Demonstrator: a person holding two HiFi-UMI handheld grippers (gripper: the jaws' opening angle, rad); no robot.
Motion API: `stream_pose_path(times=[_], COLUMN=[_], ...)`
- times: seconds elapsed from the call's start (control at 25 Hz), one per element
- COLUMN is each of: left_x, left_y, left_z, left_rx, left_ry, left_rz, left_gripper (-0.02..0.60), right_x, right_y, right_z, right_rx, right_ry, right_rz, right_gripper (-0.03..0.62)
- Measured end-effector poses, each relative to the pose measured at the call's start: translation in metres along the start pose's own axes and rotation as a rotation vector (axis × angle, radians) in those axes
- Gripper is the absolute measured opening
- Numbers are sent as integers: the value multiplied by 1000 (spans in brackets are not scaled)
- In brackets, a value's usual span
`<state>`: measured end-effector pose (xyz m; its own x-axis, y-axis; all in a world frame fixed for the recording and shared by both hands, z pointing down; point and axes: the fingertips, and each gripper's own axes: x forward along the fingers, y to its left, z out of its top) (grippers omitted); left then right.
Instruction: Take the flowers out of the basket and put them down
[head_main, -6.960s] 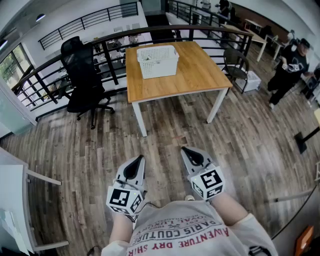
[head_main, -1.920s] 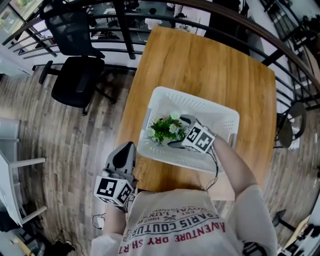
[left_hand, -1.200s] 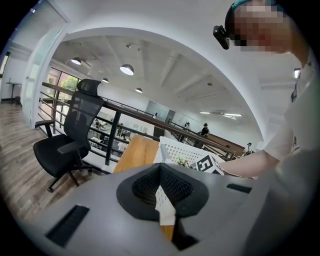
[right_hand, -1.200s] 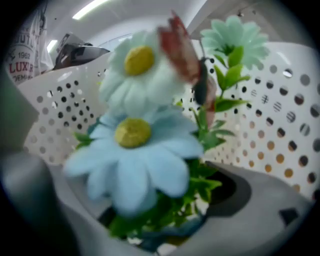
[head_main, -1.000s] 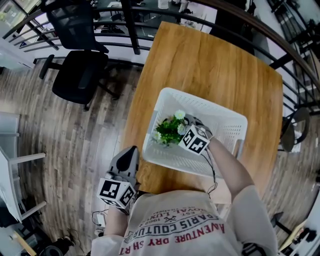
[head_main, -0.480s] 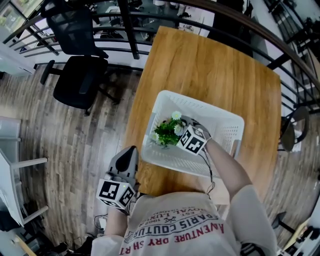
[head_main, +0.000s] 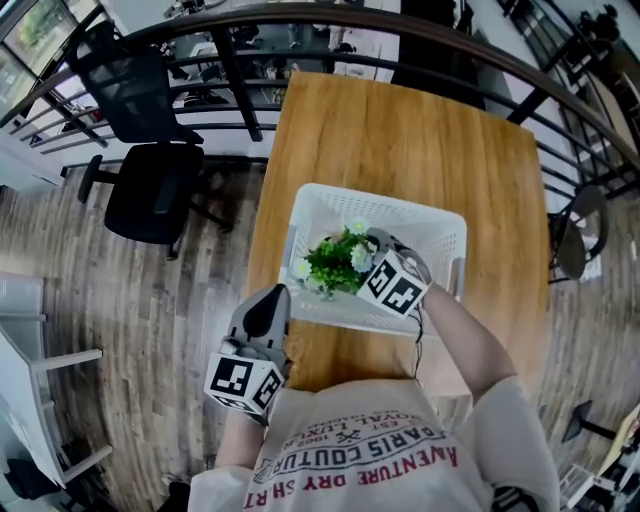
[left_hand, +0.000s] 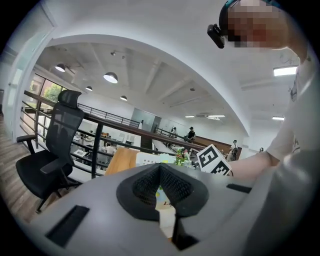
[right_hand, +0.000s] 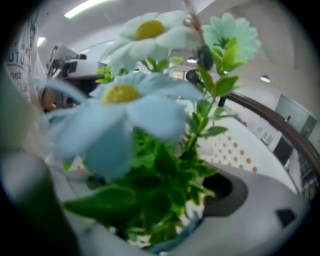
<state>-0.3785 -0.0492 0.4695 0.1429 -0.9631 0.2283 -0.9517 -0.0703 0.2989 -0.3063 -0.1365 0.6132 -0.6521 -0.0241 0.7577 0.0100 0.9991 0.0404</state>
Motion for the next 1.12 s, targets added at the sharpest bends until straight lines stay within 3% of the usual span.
stream_pose_path(times=[0.28,0.56,0.72,0.88,1.12], left_x=[8,19,24,38,69], left_y=[-23,-72,-105,-167,-249], left_z=[16,24,30,9,-17], left_rx=[54,107,138,153,103], left_ry=[-1,45,16,4,-18], left_rz=[-165,-323,-318,-274,-301], left_gripper=[11,11,11,11,11], right_x=[-70,-161,-208,-256,-296], right_y=[-2,-12,-15,-19,-30], right_z=[20,10,-12,-60,-120], right_rx=[85,205,256,284,287], right_ry=[-52,-70,-112,-172,-170], right_rz=[-165,-356,-414,-415,-397], right_gripper=[514,514,514,514,514])
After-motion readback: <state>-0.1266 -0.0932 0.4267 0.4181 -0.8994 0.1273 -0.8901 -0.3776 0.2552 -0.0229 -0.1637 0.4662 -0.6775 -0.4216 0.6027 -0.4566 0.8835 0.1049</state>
